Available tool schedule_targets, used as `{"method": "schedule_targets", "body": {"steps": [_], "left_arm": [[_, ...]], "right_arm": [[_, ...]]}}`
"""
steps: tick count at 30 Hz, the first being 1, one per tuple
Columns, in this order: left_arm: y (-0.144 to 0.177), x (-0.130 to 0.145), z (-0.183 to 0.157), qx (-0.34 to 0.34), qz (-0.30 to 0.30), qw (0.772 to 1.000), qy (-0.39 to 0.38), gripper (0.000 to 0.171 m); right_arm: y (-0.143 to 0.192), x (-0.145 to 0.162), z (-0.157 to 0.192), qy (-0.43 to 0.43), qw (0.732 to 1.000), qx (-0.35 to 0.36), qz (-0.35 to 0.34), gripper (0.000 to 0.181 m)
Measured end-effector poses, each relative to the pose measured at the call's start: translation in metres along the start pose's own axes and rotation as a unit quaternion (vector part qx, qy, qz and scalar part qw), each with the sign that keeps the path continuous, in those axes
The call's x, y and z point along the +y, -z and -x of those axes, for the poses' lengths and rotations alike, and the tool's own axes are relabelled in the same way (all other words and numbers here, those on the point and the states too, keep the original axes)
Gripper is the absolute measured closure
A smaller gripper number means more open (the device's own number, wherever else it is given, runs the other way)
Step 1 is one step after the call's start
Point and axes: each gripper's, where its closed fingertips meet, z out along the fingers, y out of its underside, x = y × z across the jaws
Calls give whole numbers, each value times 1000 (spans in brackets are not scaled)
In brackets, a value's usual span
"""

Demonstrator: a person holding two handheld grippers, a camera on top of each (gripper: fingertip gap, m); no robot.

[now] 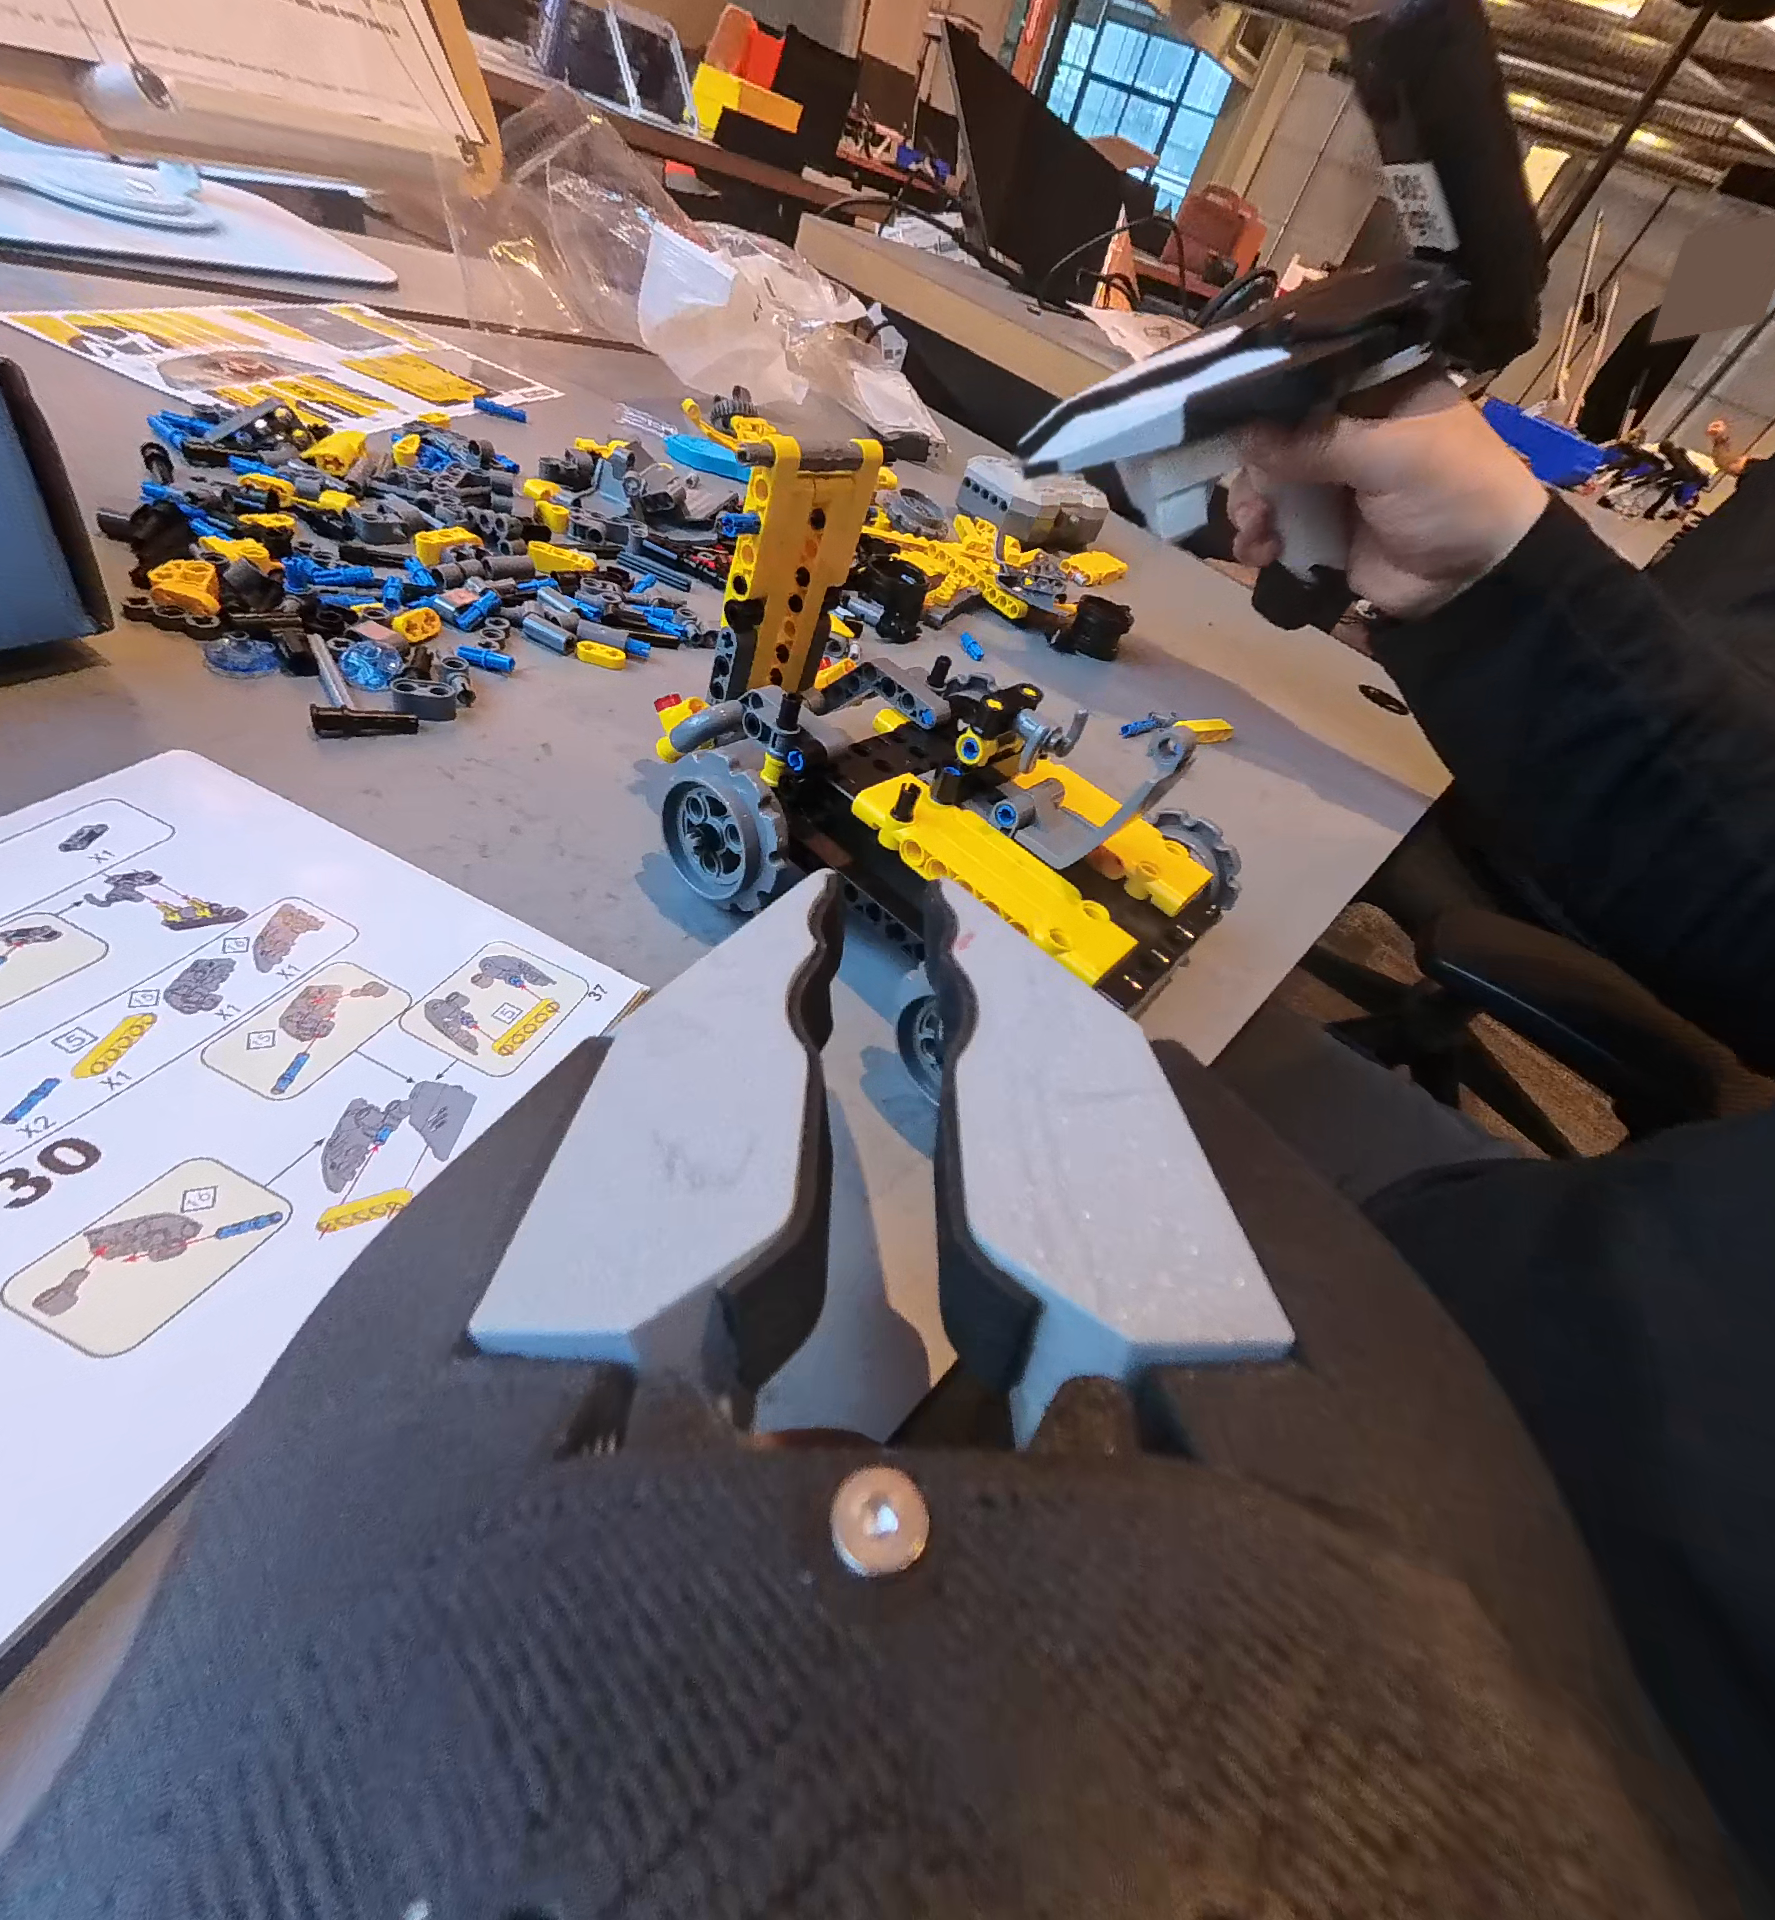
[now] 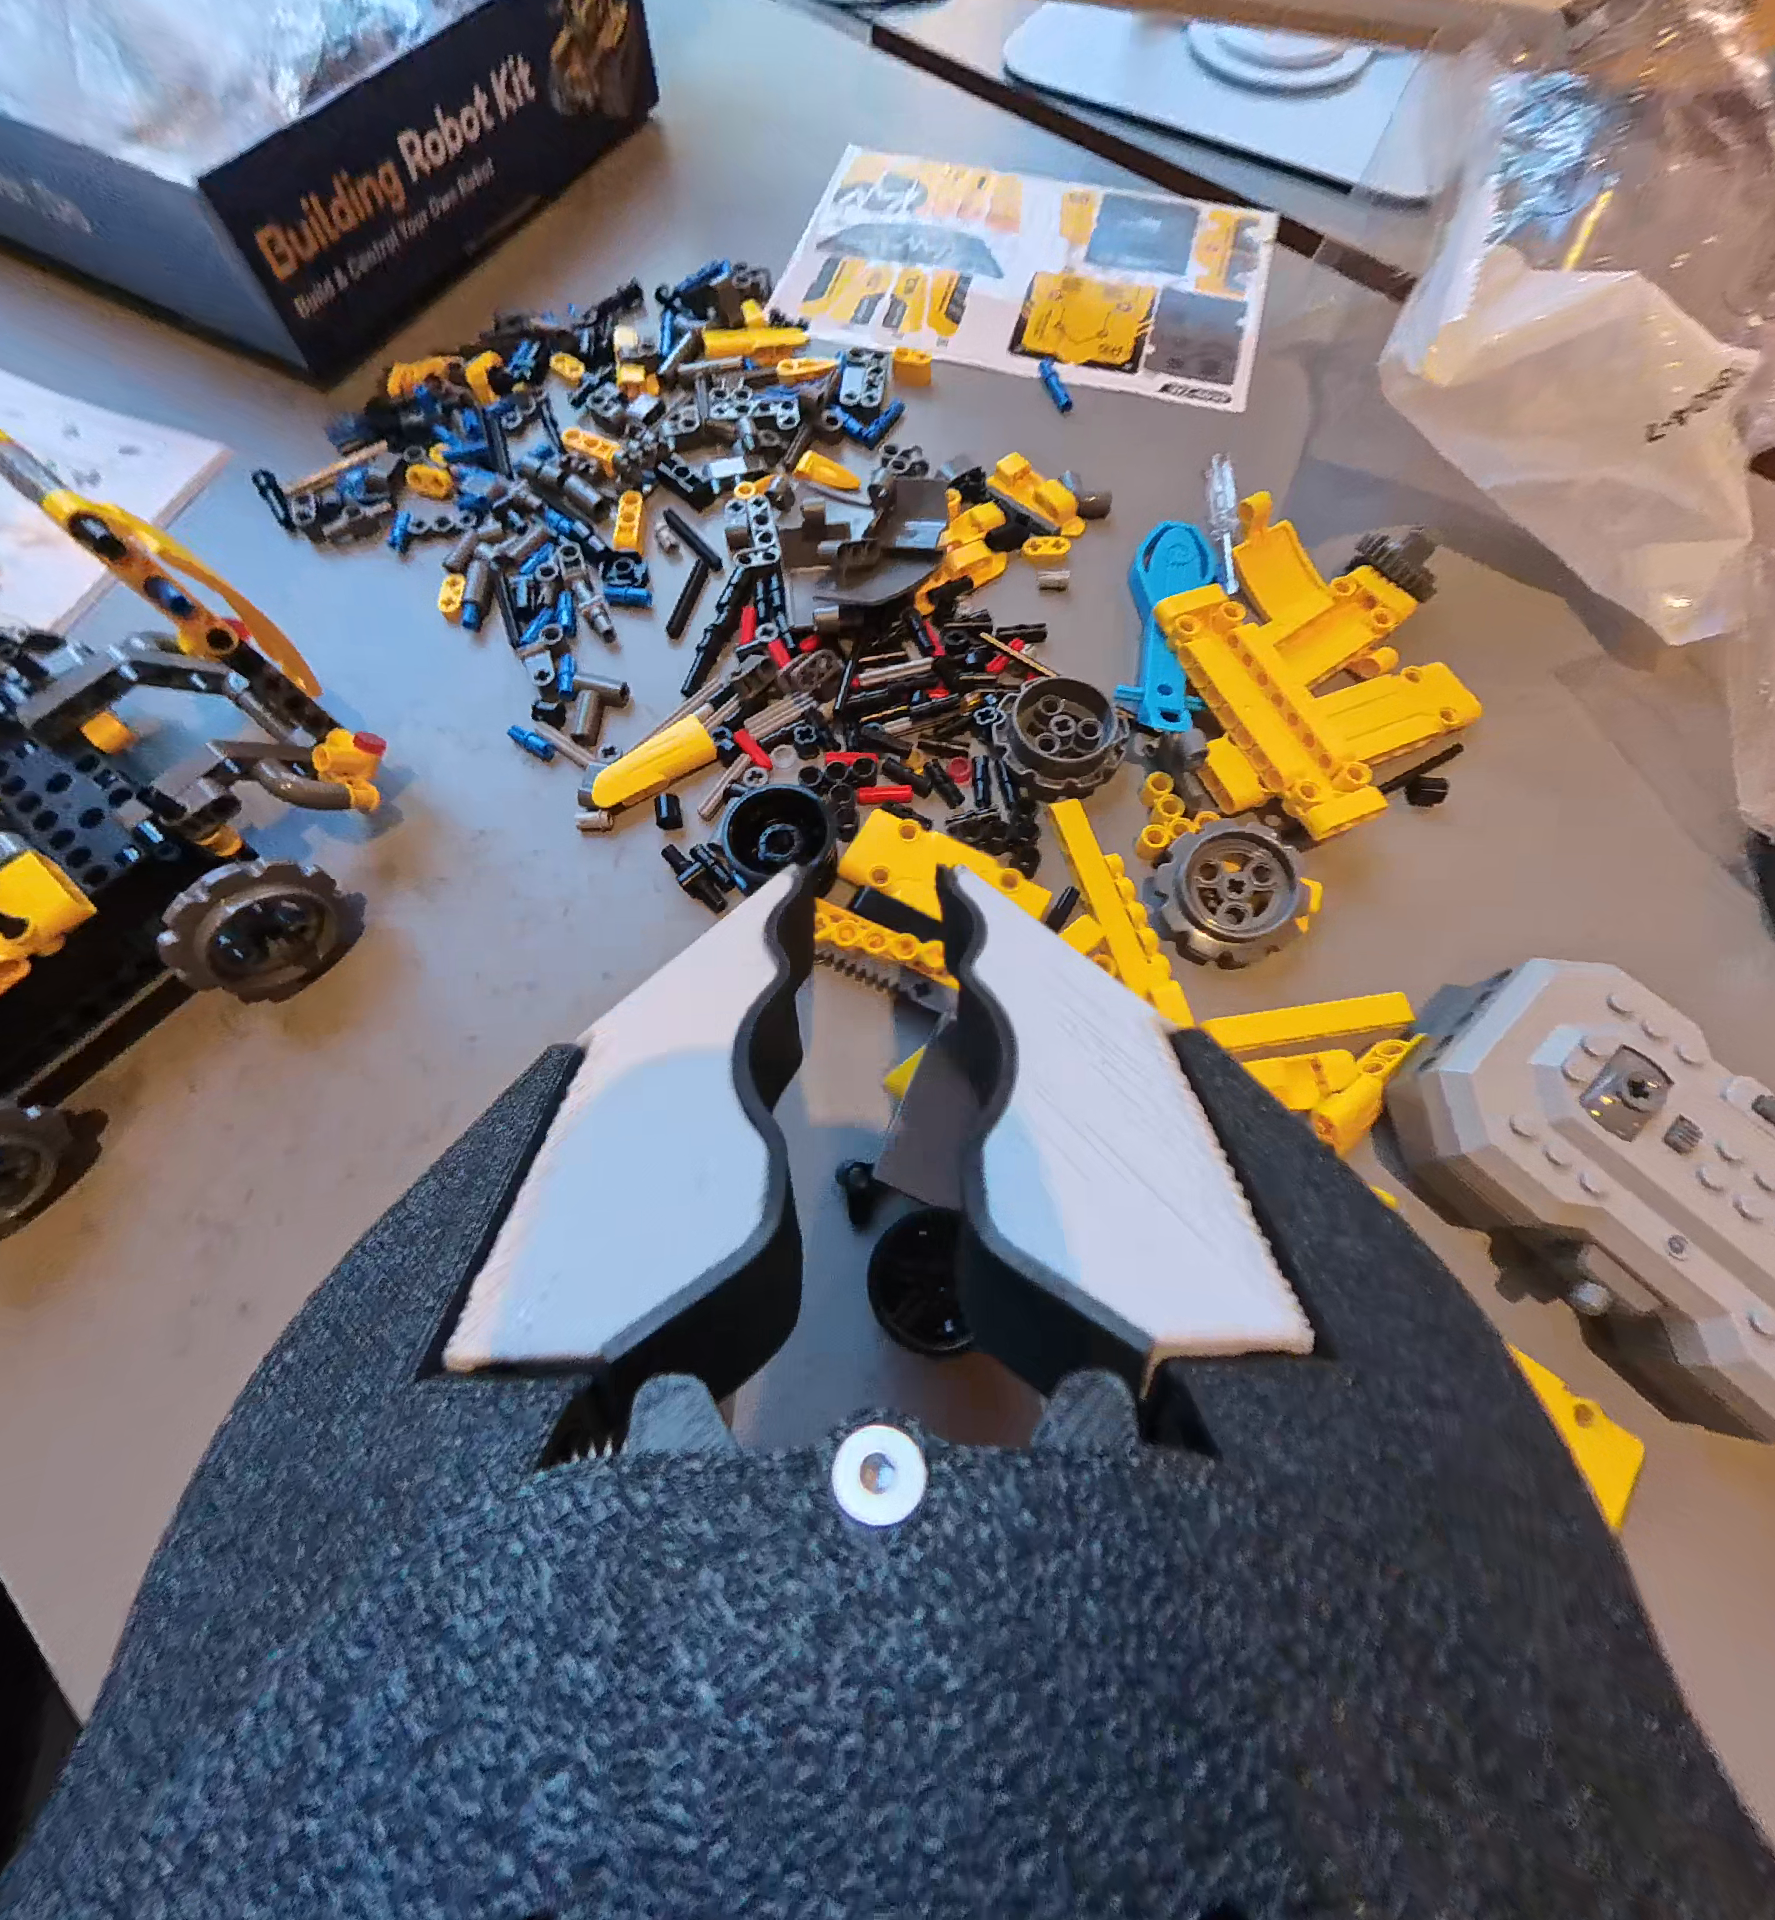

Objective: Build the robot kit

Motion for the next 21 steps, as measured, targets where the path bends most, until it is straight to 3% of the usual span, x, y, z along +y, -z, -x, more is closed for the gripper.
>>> {"method": "schedule_targets", "body": {"steps": [21], "left_arm": [[-2, 1, 0, 0, 3, 1000, 0, 160]], "right_arm": [[15, -7, -4, -27, 999, -7, -43, 163]]}}
